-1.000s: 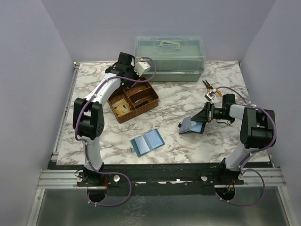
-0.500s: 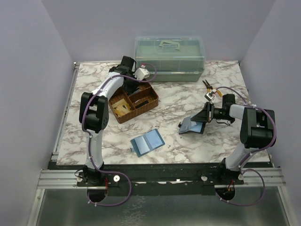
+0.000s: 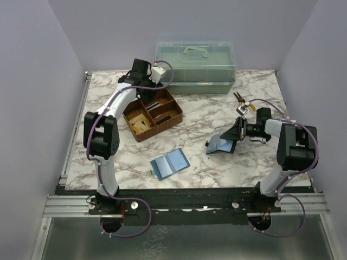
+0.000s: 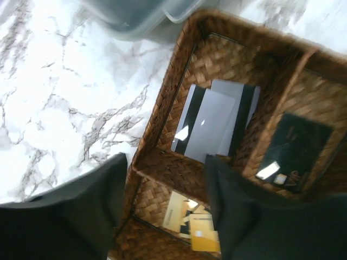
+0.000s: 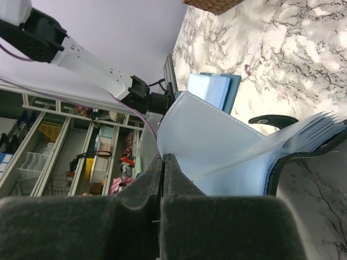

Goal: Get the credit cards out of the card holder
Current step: Place the credit card in the storage box, then pick up the card holder from the center of the board.

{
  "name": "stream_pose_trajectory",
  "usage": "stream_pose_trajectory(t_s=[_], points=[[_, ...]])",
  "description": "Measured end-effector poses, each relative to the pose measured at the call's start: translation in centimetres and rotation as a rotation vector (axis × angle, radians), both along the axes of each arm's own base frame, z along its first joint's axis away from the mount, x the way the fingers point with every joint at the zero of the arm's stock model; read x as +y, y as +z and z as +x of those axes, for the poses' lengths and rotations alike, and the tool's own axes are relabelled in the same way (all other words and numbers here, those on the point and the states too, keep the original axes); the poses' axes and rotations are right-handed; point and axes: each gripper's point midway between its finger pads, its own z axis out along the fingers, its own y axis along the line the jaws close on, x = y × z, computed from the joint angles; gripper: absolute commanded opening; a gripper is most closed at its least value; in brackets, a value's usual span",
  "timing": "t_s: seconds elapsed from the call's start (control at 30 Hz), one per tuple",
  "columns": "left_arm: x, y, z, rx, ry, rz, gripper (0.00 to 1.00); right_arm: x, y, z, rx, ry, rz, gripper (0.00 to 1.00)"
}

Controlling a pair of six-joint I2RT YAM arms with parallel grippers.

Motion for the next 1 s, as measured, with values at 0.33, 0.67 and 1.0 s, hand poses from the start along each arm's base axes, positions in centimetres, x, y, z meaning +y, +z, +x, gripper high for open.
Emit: stream_pose_trajectory(t_s=[0.33,0.67,1.0], points=[[2.3,9.2,-2.2,-0.226,0.148,-0.286,0.99,0.0,0.0,-0.1,0.001,0.0,0.0,0.0],[3.5,9.5,-4.6,-0.138,0.34,-0.664,0.99,0.0,0.1,0.0,-0.016,0.001,-0.003,0.0],[0.5,9.0,-9.0,0.066,0.377,-1.031,0.99,0.0,0.4,0.1,-0.039,0.003,-0.008,0.0]])
